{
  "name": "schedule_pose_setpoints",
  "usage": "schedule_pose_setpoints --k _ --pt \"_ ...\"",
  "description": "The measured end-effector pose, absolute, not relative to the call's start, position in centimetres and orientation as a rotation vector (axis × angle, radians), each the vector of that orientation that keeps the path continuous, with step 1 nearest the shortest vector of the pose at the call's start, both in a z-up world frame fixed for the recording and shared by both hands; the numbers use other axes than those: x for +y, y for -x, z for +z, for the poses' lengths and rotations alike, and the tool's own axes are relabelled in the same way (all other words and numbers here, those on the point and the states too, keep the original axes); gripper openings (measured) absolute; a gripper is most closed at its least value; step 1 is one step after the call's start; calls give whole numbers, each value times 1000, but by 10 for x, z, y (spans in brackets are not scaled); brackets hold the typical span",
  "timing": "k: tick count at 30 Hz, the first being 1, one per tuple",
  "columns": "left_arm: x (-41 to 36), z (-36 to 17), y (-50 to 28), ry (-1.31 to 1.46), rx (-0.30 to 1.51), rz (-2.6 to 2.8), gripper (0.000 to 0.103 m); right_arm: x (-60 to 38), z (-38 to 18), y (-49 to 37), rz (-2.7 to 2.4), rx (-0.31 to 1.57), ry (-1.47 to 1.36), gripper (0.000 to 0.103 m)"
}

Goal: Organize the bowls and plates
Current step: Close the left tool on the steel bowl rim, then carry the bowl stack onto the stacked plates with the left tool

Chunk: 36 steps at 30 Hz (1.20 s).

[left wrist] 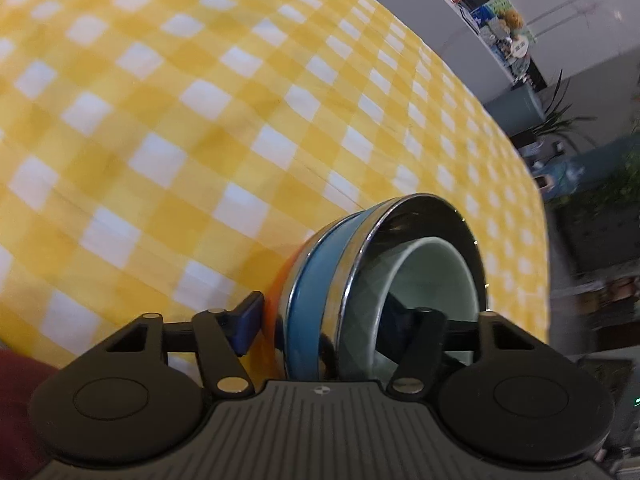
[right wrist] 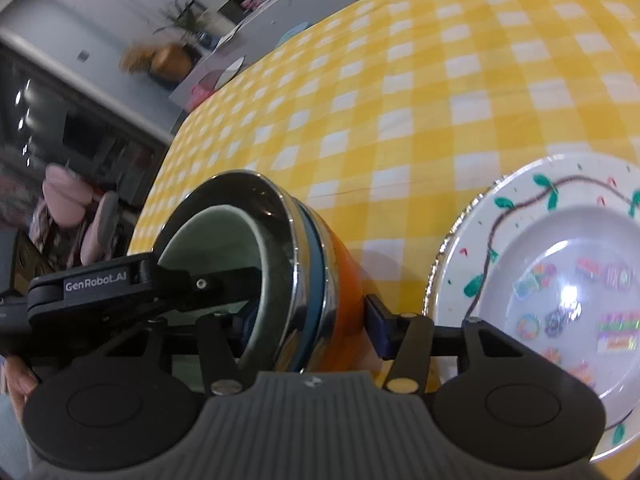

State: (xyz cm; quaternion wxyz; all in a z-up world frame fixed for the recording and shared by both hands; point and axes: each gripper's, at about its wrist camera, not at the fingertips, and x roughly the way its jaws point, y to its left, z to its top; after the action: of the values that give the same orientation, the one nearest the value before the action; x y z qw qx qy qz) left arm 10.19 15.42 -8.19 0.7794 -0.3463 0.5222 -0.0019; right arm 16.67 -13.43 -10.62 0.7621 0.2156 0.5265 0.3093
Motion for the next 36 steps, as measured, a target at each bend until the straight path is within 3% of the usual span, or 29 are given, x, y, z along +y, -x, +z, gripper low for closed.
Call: schedule_pose_setpoints --k 10,23,27,36 --pt "145 -79 -104 686 1144 -16 68 -142 -111 -161 587 1166 -563 48" --pt "149 -81 -103 675 1193 -74 72 -141 -98 -155 655 1190 -437 51" --pt "149 -77 -98 674 1207 -88 61 -140 -99 -150 643 1178 -447 50" --pt "137 -69 -97 610 1210 -64 60 -148 -106 -144 557 1197 -580 47"
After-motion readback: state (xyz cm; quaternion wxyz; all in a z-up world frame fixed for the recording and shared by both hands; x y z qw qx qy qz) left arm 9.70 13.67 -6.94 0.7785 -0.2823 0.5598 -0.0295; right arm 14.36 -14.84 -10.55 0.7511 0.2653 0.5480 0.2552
